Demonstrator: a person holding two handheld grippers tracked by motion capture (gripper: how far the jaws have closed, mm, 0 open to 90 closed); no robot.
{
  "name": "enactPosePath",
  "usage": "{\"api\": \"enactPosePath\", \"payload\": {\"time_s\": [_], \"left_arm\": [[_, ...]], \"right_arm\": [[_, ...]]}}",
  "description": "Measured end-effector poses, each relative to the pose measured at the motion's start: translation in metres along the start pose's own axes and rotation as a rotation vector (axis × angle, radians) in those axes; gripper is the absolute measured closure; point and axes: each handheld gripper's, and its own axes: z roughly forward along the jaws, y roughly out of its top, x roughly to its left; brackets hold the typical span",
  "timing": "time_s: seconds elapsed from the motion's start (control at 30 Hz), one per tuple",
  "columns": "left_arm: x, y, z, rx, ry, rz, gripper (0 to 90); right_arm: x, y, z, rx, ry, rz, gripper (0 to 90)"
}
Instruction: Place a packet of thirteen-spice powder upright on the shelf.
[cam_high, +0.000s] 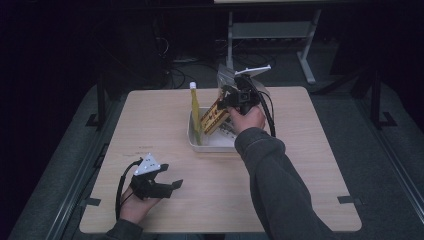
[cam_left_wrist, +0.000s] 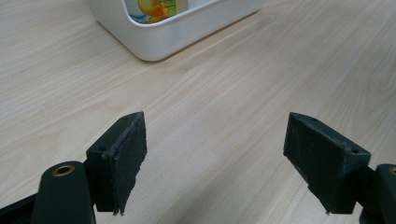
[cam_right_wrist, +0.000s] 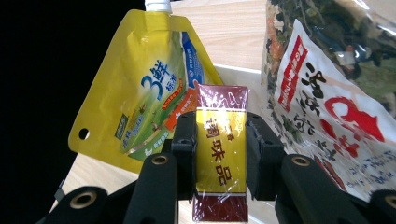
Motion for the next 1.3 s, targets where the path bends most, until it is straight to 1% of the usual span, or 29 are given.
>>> {"api": "enactPosePath", "payload": {"time_s": [0.07,0.4,0.57,0.77,1.0,1.1,1.3], "left_arm": [[-0.001,0.0,0.0,-0.002,0.0,-0.001,20.9],[0.0,0.0,-0.001,0.0,-0.004,0.0,21.1],[0.001,0.0,-0.001,-0.004,-0.003,-0.003,21.2],[0.0,0.0,-0.001,-0.003,-0.006,-0.002,21.5],[0.001,-0.001,-0.001,-0.003,-0.008,-0.004,21.9],[0.001,-0.001,-0.001,-0.005,-0.008,-0.006,22.0],[0.001,-0.001,-0.002,-0.009,-0.007,-0.008,22.3]], "right_arm": [[0.001,0.001,0.002,-0.008,-0.014,-0.001,68.2],[0.008,0.006,0.012,-0.036,-0.056,0.013,68.2],[0.01,0.006,0.018,-0.039,-0.079,0.018,68.2],[0.011,0.004,0.025,-0.04,-0.094,0.031,68.2],[0.011,0.001,0.034,-0.041,-0.111,0.034,68.2],[0.01,0.0,0.035,-0.042,-0.113,0.043,68.2],[0.012,-0.003,0.036,-0.049,-0.125,0.034,67.7]]}}
